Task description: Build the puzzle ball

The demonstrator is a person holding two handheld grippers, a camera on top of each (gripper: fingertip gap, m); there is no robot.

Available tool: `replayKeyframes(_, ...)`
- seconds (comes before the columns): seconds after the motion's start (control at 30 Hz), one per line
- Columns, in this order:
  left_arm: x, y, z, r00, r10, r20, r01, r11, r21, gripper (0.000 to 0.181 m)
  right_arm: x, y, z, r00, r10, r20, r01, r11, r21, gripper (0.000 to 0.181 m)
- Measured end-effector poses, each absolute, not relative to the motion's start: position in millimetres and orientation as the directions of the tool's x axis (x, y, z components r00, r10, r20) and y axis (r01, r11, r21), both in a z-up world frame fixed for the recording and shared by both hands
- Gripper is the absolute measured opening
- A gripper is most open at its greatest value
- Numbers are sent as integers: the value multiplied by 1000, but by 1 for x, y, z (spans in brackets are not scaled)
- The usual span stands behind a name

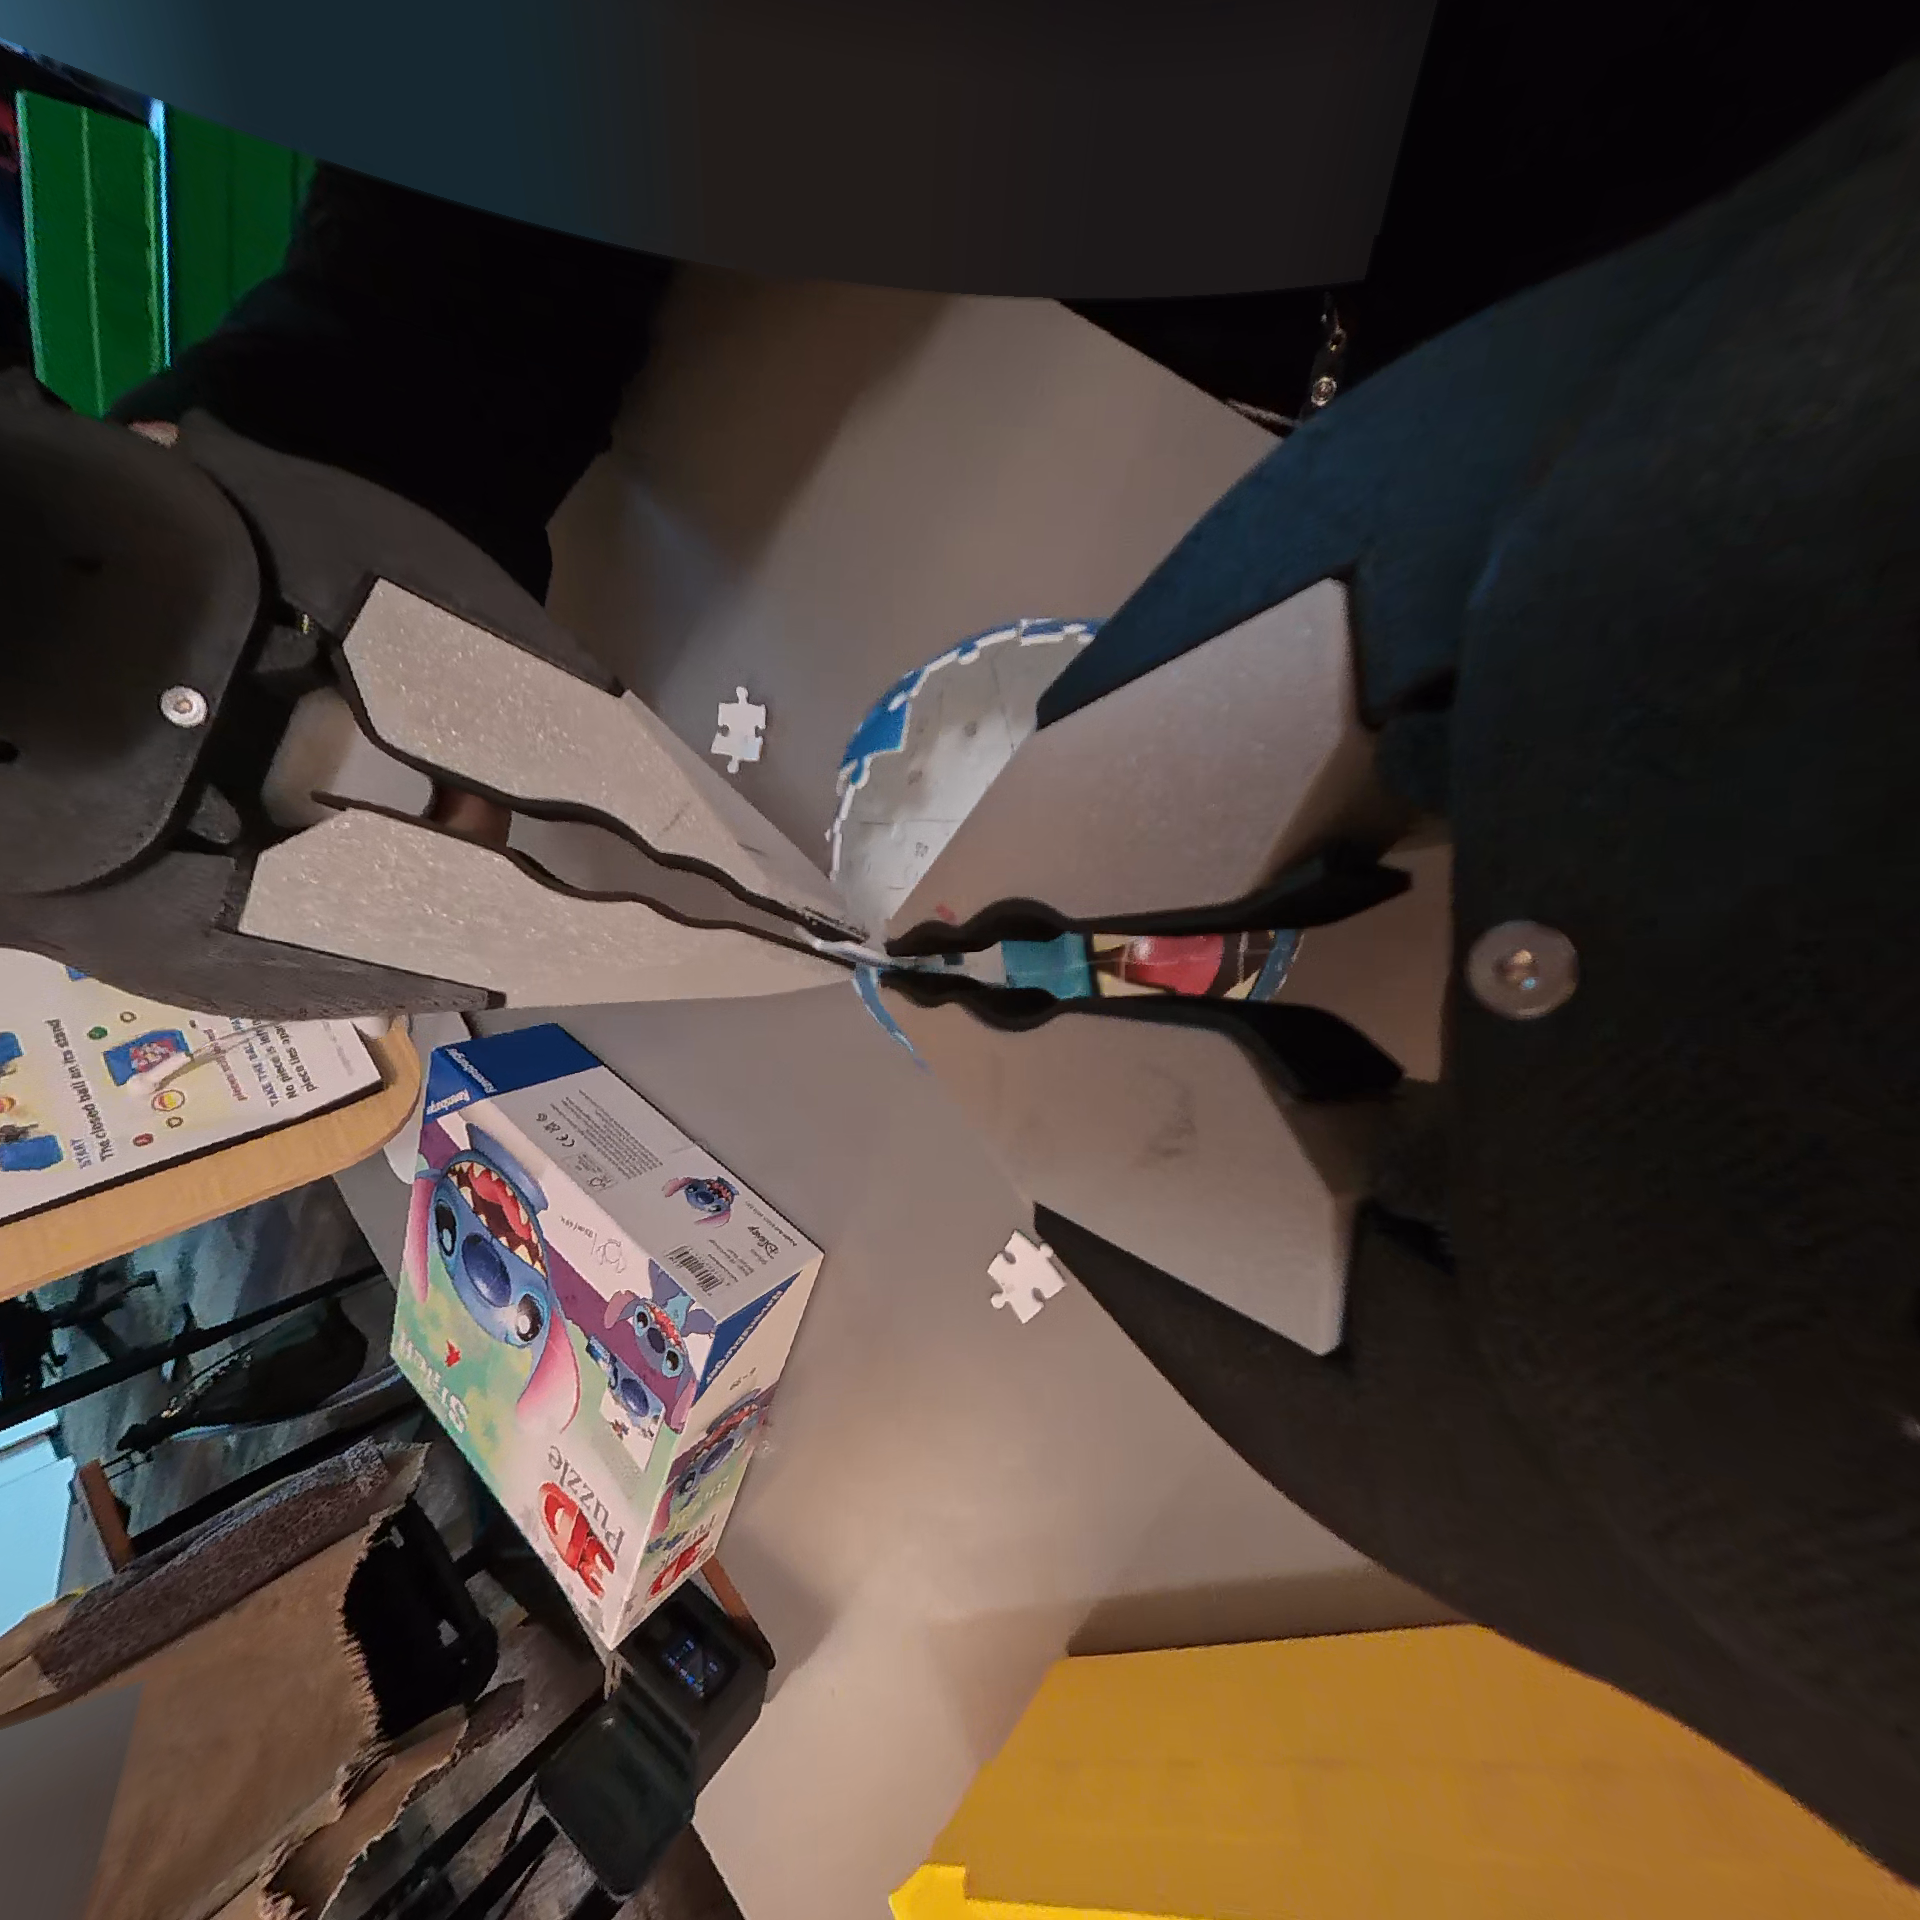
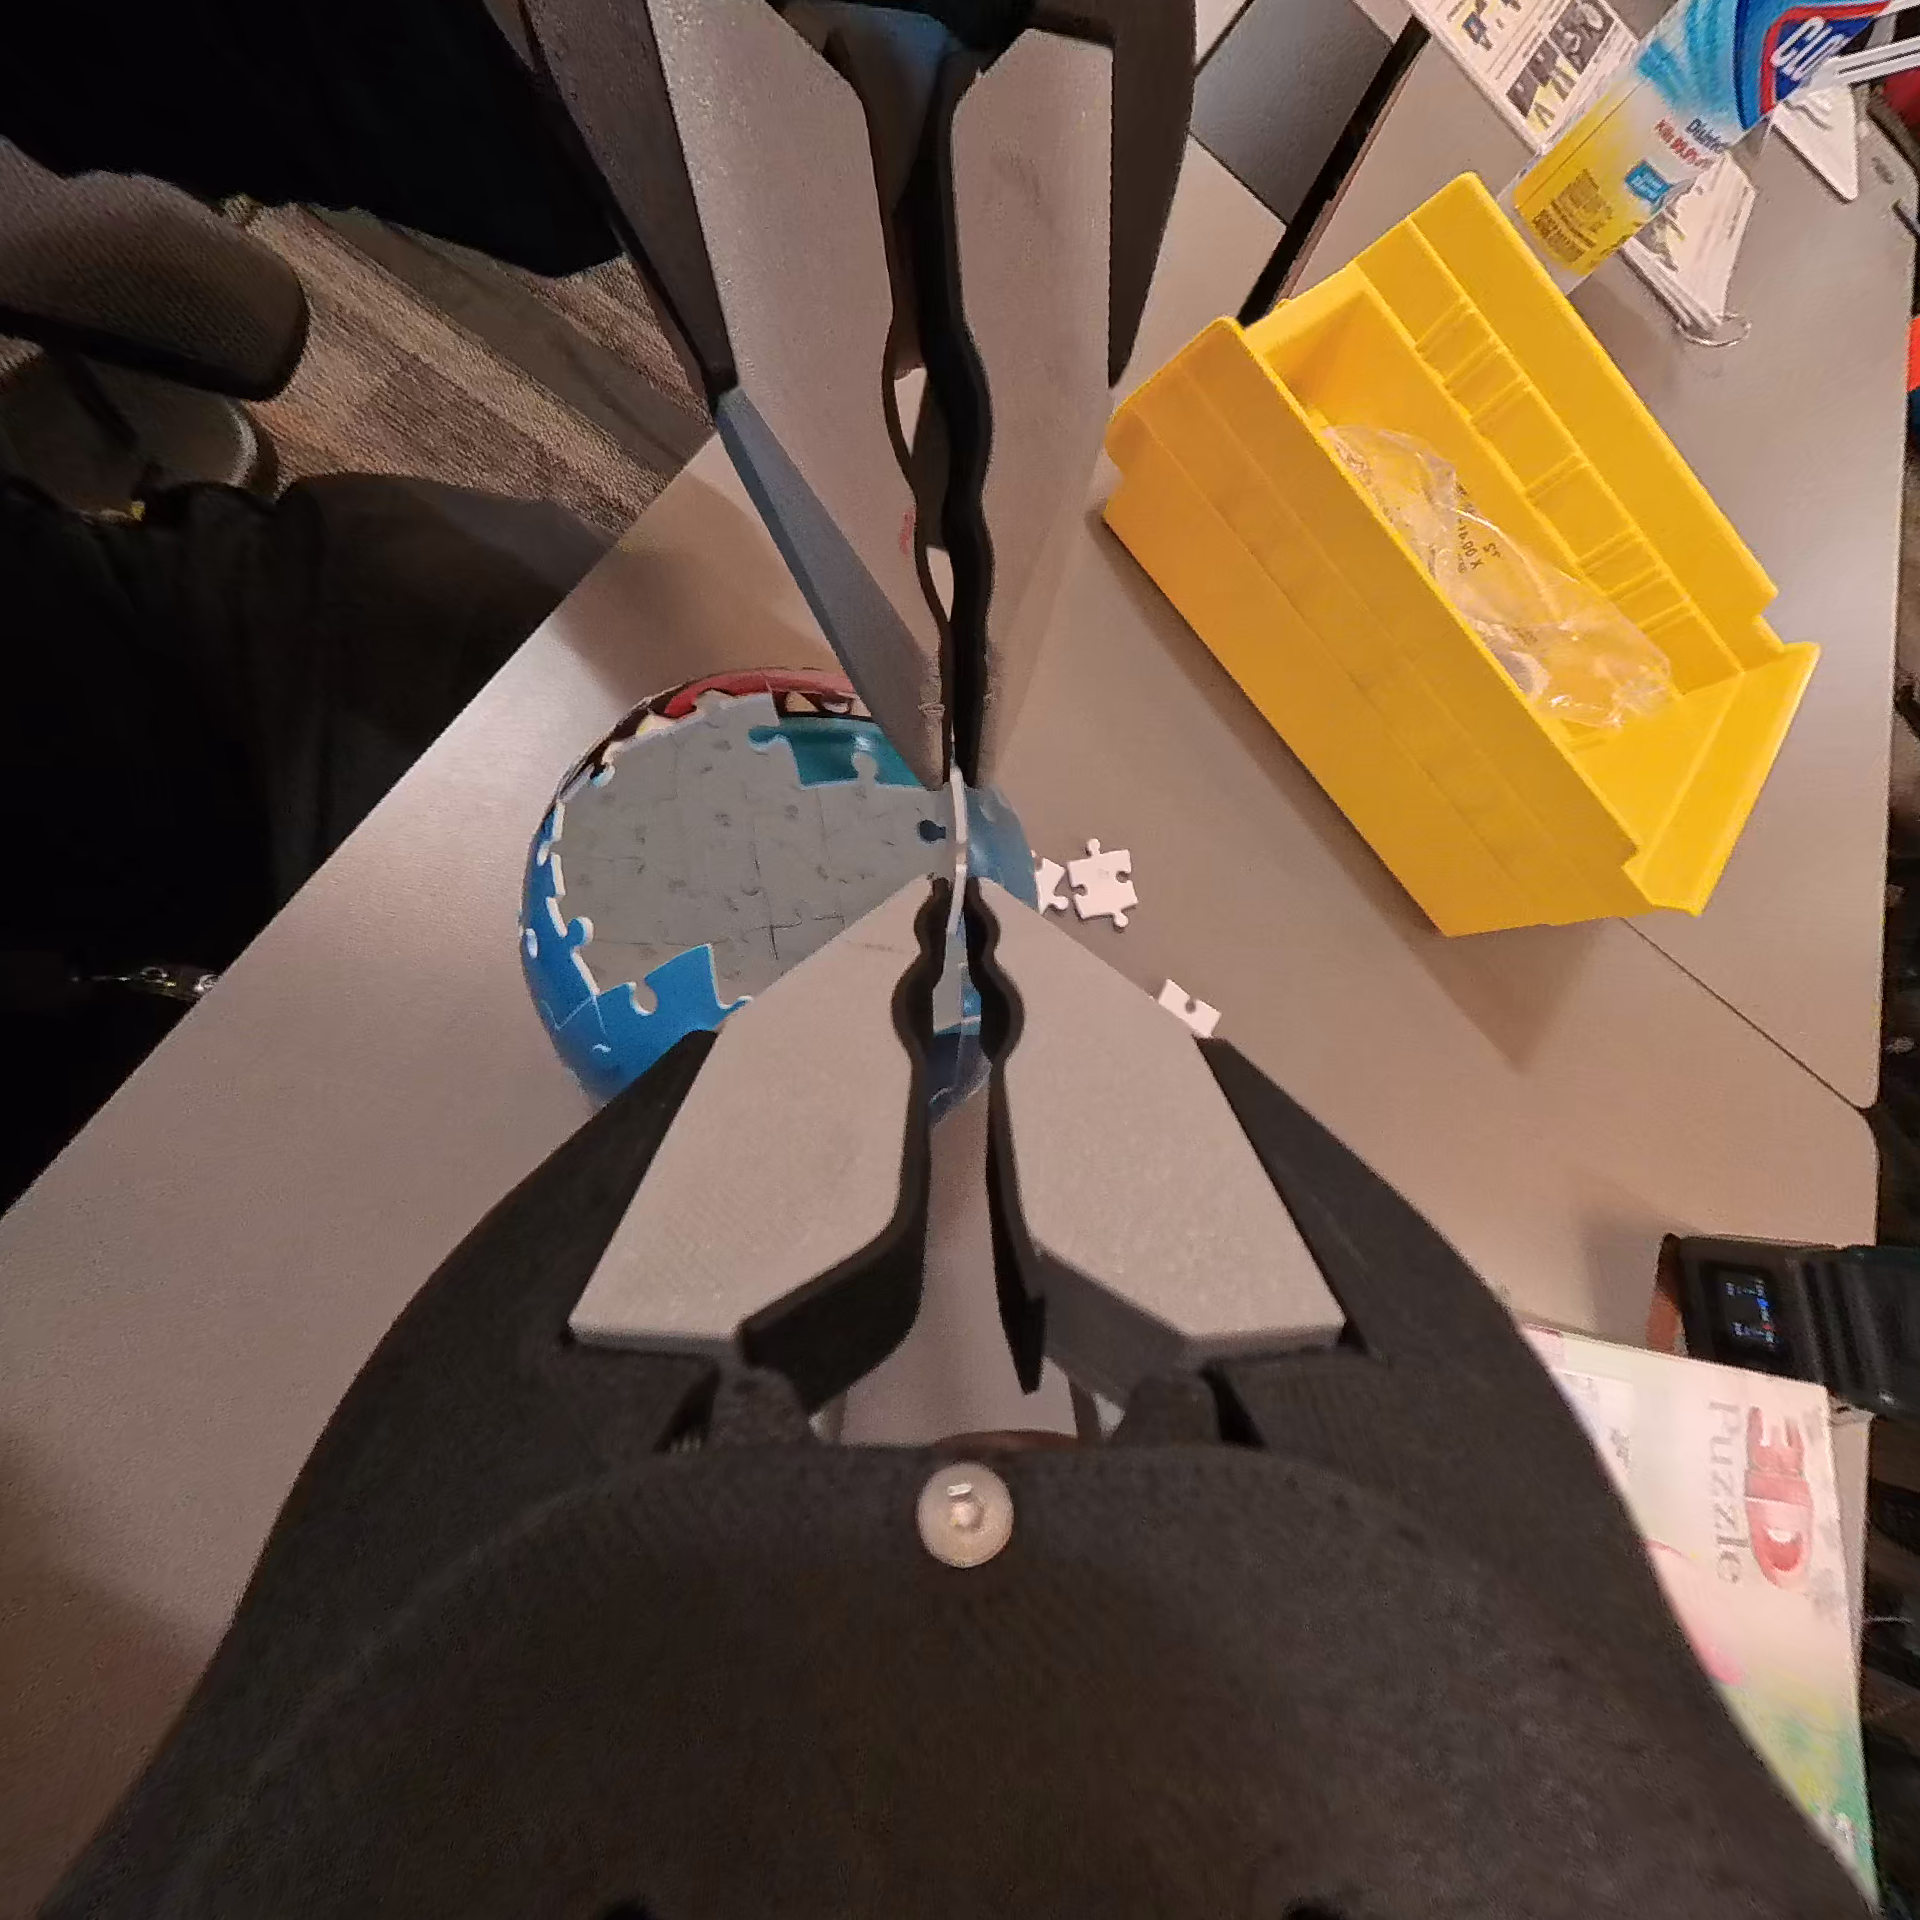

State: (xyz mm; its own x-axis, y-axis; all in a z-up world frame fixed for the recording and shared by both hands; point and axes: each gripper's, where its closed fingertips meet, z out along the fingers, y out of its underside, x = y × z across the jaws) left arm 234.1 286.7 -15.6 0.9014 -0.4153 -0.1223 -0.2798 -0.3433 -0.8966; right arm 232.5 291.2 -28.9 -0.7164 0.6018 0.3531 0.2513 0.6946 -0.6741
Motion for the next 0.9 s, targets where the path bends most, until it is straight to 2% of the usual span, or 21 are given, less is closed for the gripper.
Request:
replayKeyframes(0.23,235,289,-20,900,-426,-94,-278,-395,-875,0,234,293,-35,-732,622,279,296,658,-692,0)
replayKeyframes(0.9,230,283,-22,906,-415,-83,-255,-377,-891,0,229,287,-43,-738,607,294,279,672,-686,0)
